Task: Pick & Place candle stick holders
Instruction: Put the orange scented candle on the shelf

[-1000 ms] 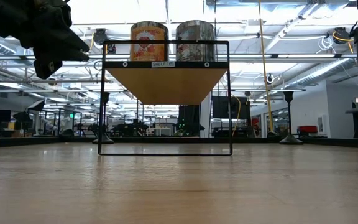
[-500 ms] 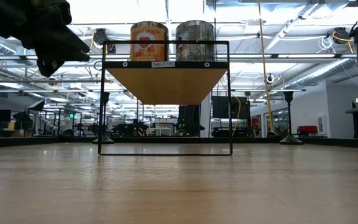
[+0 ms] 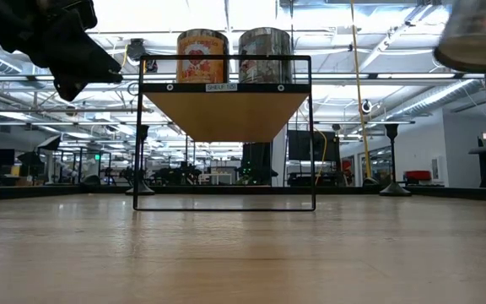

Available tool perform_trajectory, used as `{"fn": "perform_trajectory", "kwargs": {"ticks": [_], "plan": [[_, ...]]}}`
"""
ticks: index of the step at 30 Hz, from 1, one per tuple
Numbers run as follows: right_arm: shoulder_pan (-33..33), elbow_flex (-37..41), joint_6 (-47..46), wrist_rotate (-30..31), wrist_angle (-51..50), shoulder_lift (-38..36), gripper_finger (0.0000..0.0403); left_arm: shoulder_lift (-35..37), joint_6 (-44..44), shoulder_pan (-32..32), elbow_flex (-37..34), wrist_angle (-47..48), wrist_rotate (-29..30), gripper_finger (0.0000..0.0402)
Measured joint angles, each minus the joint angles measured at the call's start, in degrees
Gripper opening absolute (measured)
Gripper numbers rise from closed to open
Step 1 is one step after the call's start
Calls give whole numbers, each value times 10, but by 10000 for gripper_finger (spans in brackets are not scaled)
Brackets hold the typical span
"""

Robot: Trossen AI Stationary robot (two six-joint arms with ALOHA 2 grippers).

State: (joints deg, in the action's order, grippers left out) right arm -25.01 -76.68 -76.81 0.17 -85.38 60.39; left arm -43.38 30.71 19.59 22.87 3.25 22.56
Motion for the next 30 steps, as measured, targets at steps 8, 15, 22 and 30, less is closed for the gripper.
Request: {"fn": "perform_trajectory", "kwargs": {"ticks": [8, 15, 22, 30], "plan": [[113, -46, 138, 0, 0, 28, 0, 0, -19, 0, 0, -7, -9, 93], [208, -111, 258, -3, -2, 65, 0, 0, -114, -7, 0, -39, -95, 93], [289, -201, 358, -9, -20, 123, 0, 0, -111, -26, -42, -90, -104, 93], [378, -319, 467, -17, -32, 220, 0, 0, -122, -26, -119, -234, -139, 93]]}}
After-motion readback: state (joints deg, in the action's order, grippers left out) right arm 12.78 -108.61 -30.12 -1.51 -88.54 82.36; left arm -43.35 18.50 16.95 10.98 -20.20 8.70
